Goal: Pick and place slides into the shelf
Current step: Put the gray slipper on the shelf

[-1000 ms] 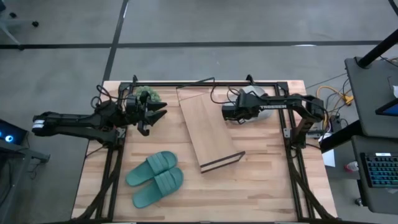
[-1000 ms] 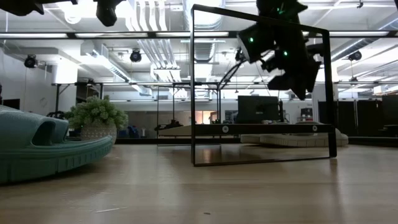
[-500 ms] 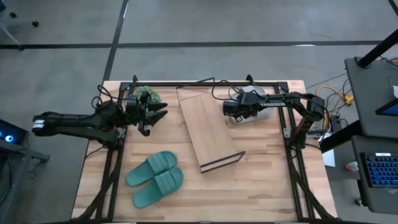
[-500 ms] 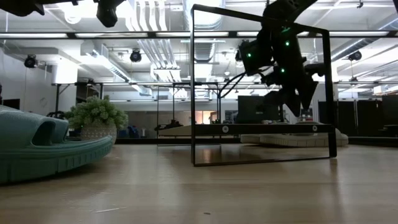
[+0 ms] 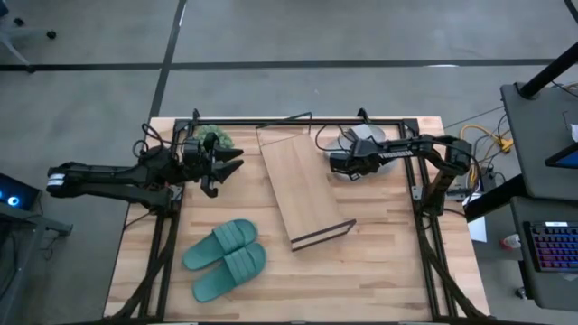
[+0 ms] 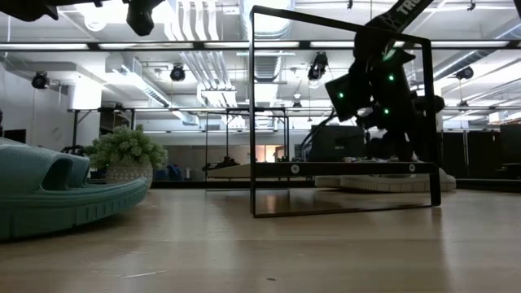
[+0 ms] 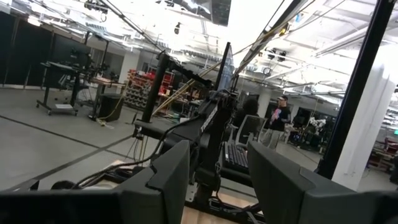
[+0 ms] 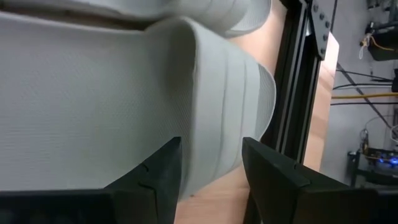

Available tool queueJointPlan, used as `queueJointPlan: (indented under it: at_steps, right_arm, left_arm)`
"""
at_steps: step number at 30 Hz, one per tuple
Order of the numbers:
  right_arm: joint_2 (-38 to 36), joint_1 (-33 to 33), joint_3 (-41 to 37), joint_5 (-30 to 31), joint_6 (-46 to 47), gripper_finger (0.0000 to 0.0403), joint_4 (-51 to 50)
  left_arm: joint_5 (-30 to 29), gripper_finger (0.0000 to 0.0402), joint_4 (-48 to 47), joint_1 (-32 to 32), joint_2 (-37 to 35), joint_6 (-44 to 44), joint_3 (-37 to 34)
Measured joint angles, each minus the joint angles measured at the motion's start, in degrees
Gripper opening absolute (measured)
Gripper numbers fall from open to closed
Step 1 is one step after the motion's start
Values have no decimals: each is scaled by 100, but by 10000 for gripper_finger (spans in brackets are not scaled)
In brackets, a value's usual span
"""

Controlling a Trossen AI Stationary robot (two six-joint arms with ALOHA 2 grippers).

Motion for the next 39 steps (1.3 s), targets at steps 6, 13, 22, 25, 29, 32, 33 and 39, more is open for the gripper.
queueJointPlan:
  at_steps: [6, 13, 22, 25, 29, 32, 33, 39]
  right_arm:
    - [1, -2, -123, 9, 3, 151, 25]
    - [1, -38, -92, 118, -20, 120, 18]
    - [1, -72, -88, -93, -445, 16, 12]
    - [1, -72, -87, -113, -447, 12, -2]
    - [1, -72, -13, -183, -436, 10, -232]
    - [1, -72, 136, -212, -375, 10, -571]
    - [-2, -72, 186, -209, -338, 10, -657]
    - [-107, -64, 557, -222, -269, 9, -959]
  left_arm:
    - [0, 148, -2, 0, 7, -2, 0]
    - [0, 148, 0, -1, 1, -2, -2]
    - [-2, 148, 4, 0, 2, -4, -2]
    - [0, 148, 7, -1, 5, -4, -1]
    - [-2, 148, 8, 0, 6, -4, -2]
    - [-1, 148, 3, -2, 4, -4, -2]
    - [0, 148, 6, -2, 6, -4, -2]
    - [-2, 148, 4, 0, 10, -4, -2]
